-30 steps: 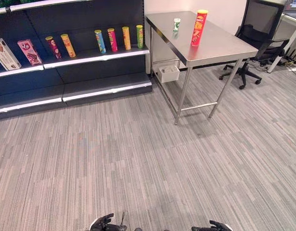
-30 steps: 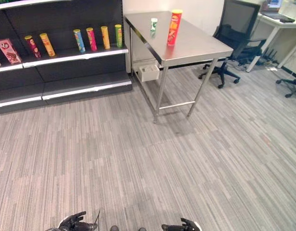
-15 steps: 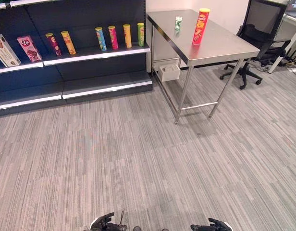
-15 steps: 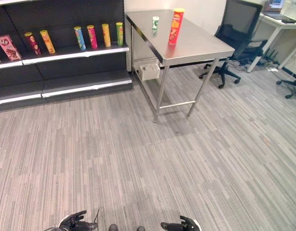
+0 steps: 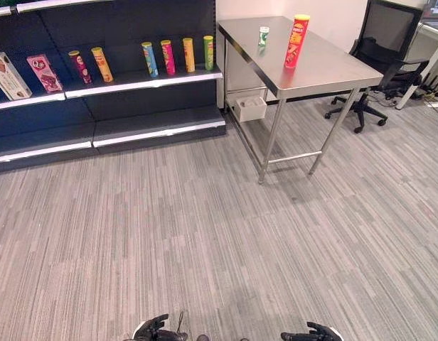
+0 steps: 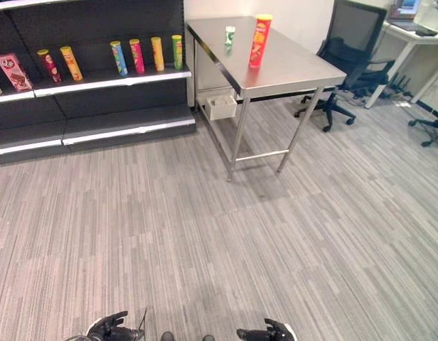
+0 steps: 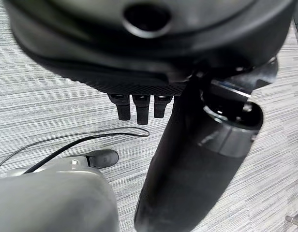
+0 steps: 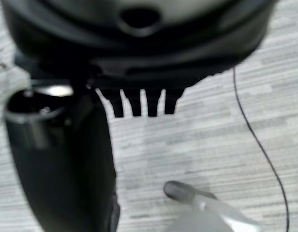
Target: Put the goods on the table back onto the shelves and tidy them up.
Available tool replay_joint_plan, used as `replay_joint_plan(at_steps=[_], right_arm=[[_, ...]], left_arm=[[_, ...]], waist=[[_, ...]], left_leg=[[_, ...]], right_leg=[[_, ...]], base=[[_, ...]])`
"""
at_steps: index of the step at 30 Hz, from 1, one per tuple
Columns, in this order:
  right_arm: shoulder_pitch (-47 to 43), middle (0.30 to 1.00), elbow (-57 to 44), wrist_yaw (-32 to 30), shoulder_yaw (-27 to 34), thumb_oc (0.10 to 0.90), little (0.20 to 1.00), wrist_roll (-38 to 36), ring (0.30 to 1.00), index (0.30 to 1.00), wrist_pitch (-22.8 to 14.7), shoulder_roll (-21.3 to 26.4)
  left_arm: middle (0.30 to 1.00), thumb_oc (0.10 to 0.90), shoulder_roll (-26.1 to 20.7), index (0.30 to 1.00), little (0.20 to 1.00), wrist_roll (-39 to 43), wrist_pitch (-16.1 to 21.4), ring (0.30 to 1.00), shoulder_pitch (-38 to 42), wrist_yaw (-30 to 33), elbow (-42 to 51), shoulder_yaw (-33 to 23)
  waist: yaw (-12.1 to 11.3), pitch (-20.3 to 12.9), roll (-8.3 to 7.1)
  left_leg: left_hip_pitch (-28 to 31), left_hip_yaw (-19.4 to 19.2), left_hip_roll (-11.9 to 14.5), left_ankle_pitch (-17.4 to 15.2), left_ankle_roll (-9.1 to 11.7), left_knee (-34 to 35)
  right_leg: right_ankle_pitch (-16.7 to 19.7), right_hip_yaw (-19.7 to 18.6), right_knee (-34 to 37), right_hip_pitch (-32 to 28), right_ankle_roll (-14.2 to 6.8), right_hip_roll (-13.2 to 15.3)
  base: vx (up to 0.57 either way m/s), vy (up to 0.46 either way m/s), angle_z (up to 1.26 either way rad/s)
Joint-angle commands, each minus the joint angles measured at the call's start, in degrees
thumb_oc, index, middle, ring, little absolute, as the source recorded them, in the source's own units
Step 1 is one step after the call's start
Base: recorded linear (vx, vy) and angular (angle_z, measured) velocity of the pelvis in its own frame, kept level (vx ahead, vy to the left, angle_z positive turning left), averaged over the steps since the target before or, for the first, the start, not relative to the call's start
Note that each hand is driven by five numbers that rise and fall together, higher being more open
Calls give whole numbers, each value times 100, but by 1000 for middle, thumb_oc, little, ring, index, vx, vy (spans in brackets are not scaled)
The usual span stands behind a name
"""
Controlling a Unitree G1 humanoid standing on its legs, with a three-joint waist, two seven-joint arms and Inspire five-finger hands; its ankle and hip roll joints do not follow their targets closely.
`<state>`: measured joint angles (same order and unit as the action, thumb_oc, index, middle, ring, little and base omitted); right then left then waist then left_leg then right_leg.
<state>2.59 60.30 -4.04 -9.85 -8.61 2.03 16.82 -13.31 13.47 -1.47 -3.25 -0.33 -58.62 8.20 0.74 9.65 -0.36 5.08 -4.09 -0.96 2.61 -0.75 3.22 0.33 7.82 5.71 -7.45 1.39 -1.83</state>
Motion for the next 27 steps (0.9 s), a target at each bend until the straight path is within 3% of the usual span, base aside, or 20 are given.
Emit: replay_joint_plan(at_steps=[1, 2, 5, 7, 9, 12, 15, 16, 17, 20, 21, 22, 23, 24, 25, 27], right_arm=[[-268, 900, -156, -80, -143, 800, 900, 107, 900, 900, -103, 349], [-269, 900, -221, -78, -152, 800, 900, 72, 900, 900, -114, 365], [-291, 900, -369, -138, -105, 800, 900, -3, 900, 900, -137, 438], [-294, 900, -375, -158, -89, 800, 900, -27, 900, 900, -126, 460], [-304, 900, -371, -171, -60, 800, 900, -64, 900, 900, -120, 480], [-335, 900, -484, -197, -59, 800, 900, -108, 900, 900, -145, 494], [-384, 900, -594, -227, -63, 800, 900, -95, 900, 900, -167, 488], [-378, 900, -634, -190, -94, 800, 900, -63, 900, 900, -168, 458], [-337, 900, -690, -175, -101, 800, 900, -18, 900, 900, -173, 431], [-302, 900, -773, -127, -128, 800, 900, 68, 900, 900, -163, 392], [-295, 900, -736, -64, -145, 800, 900, 170, 900, 900, -140, 323], [-302, 900, -705, -7, -159, 800, 900, 239, 900, 900, -136, 297], [-318, 900, -694, 14, -170, 800, 900, 251, 900, 900, -138, 298], [-319, 900, -694, 15, -169, 800, 900, 251, 900, 900, -138, 301], [-377, 900, -701, 16, -82, 800, 900, 189, 900, 900, -140, 324], [-410, 900, -727, -41, -34, 800, 900, 132, 900, 900, -141, 300]], left_arm=[[900, 800, -135, 900, 900, 221, 180, 900, 477, 88, -78, 6], [900, 800, -135, 900, 900, 340, 179, 900, 476, 106, 18, -10], [900, 800, -99, 900, 900, 510, 191, 900, 531, 173, 169, 1], [900, 800, -74, 900, 900, 594, 201, 900, 522, 200, 185, -19], [900, 800, -40, 900, 900, 617, 182, 900, 488, 181, 174, -46], [900, 800, -32, 900, 900, 555, 180, 900, 393, 165, 195, -44], [900, 800, -46, 900, 900, 456, 187, 900, 338, 139, 160, -88], [900, 800, -44, 900, 900, 452, 184, 900, 271, 124, 122, -141], [900, 800, -25, 900, 900, 434, 203, 900, 200, 135, 110, -169], [900, 800, -38, 900, 900, 415, 212, 900, 125, 120, 90, -227], [900, 800, -70, 900, 900, 382, 213, 900, 95, 114, 77, -271], [900, 800, -113, 900, 900, 350, 199, 900, 80, 107, 91, -294], [900, 800, -137, 900, 900, 355, 206, 900, 85, 102, 113, -302], [900, 800, -135, 900, 900, 355, 206, 900, 86, 102, 113, -302], [900, 800, -221, 900, 900, 306, 186, 900, 199, 97, 178, -271], [900, 800, -309, 900, 900, 229, 168, 900, 291, 132, 188, -215]], waist=[[-42, 227, -148], [-82, 340, -193], [-110, 589, -248], [-129, 618, -259], [-196, 564, -274], [-356, 464, -143], [-534, 384, -62], [-560, 297, -42], [-594, 231, -10], [-640, 99, -65], [-708, -18, -177], [-735, -73, -244], [-722, -50, -271], [-733, -60, -257], [-603, 140, -177], [-473, 281, 32]], left_leg=[[-136, 233, 418, -607, 456, -775], [-423, 236, 387, -632, 500, -1317], [-1280, 341, 403, -180, 515, -2612], [-1581, 248, 406, -166, 452, -2794], [-1845, 118, 315, -345, 368, -2354], [-2085, -13, 391, 391, 473, -994], [-2445, -336, 447, 849, 610, 123], [-2371, -360, 454, 805, 584, 178], [-2303, -325, 436, 973, 563, 178], [-2174, -323, 365, 1144, 513, 177], [-2031, -343, 251, 1034, 388, 106], [-1812, -404, 118, 854, 229, 76], [-1684, -420, 26, 745, 154, 66], [-1697, -424, 45, 750, 157, 66], [-1297, -422, -134, 459, -109, 23], [-957, -398, -58, 290, -189, 118]], right_leg=[[-173, 48, -134, 39, -554, 321], [-246, 82, -237, 74, -469, 309], [-309, 145, -323, 77, -343, 305], [-369, 197, -301, 33, -321, 293], [-416, 216, -188, -80, -382, 297], [-587, 142, -71, -270, -468, 163], [-904, -101, -71, -646, -557, 131], [-914, -188, -71, -699, -586, 126], [-977, -292, -71, -788, -605, 143], [-1068, -409, -71, -943, -661, 301], [-1001, -474, -259, -973, -805, 585], [-734, -504, -975, -727, -994, 830], [-524, -507, -1461, -537, -1085, 921], [-509, -519, -1455, -520, -1081, 905], [662, -575, -3210, 263, -1129, 1055], [852, -388, -4069, 799, -1058, 1103]], base=[[-38, -161, 4], [-62, -170, 6], [-16, -152, 31], [108, -82, 10], [221, -10, 13], [327, 56, 11], [440, 109, 3], [543, 205, -31], [292, 125, -69], [405, 204, -101], [637, 369, -60], [564, 361, -47], [295, 224, -33], [252, 300, -38], [209, 308, -42], [244, 294, 15]])
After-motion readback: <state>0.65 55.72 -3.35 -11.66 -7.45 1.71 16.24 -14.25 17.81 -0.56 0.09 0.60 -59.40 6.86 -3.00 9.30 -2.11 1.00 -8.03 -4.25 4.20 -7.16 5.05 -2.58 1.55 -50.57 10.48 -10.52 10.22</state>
